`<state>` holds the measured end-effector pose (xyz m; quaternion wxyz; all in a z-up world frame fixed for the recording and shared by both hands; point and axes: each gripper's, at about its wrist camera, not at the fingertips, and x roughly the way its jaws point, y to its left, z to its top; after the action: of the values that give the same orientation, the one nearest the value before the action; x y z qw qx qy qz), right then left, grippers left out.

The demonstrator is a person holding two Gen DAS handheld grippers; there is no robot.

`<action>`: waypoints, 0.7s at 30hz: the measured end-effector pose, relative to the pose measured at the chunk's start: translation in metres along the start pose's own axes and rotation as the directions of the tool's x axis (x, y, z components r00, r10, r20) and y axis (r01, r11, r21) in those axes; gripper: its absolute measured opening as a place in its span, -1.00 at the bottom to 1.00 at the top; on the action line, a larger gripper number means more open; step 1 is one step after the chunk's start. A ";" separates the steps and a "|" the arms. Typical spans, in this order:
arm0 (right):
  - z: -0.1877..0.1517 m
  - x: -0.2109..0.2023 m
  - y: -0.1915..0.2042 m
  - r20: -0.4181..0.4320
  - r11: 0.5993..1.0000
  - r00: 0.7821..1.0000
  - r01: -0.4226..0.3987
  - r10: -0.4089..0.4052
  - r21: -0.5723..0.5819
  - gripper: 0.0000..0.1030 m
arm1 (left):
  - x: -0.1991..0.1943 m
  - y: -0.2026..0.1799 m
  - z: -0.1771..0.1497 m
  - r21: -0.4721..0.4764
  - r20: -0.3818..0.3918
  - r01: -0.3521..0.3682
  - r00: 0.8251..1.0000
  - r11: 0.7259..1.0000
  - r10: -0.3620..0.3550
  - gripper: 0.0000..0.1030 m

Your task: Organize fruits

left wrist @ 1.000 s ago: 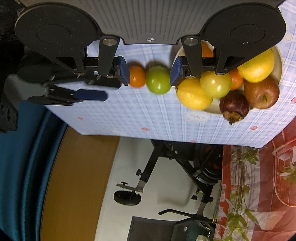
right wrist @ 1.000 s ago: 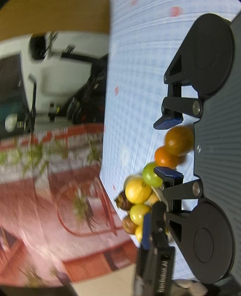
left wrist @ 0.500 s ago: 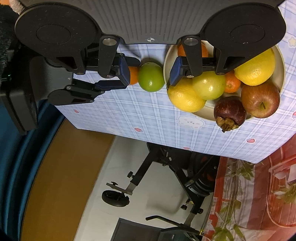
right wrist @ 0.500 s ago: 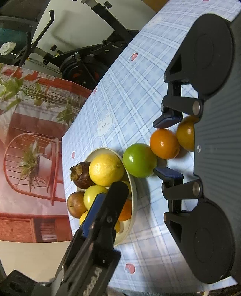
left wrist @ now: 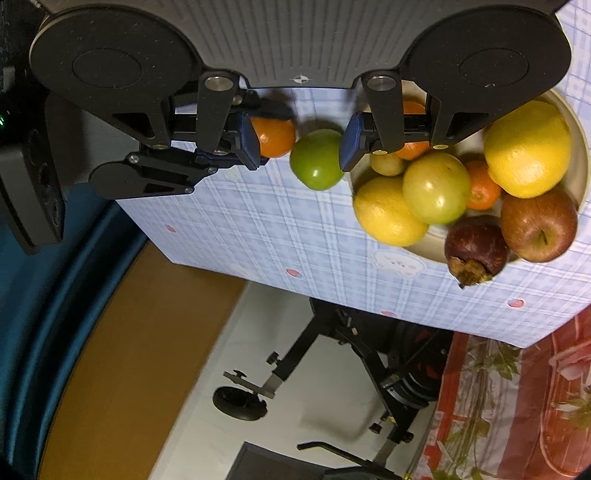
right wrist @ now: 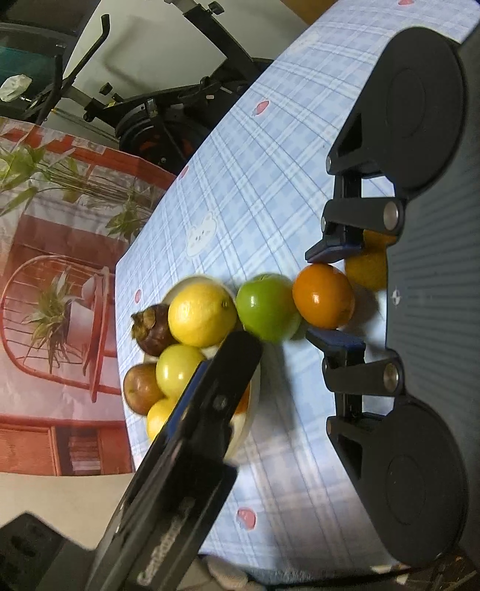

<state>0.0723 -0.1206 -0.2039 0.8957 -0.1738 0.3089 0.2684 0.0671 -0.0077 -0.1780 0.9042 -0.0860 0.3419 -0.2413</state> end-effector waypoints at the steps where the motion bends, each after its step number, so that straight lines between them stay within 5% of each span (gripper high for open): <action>1: -0.001 -0.002 0.004 0.005 1.000 1.000 -0.004 0.004 -0.001 -0.21 | 0.001 0.000 -0.001 0.000 -0.005 0.007 1.000 1.000 -0.007 -0.04; 21: -0.025 -0.014 0.034 0.057 0.993 0.997 -0.050 0.044 0.110 -0.19 | 0.025 -0.003 -0.026 -0.008 -0.186 0.067 0.980 0.998 -0.067 -0.04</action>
<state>0.0314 -0.1108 -0.2180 0.9056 -0.1089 0.3030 0.2762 0.0646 -0.0220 -0.2112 0.8595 -0.0754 0.4220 -0.2783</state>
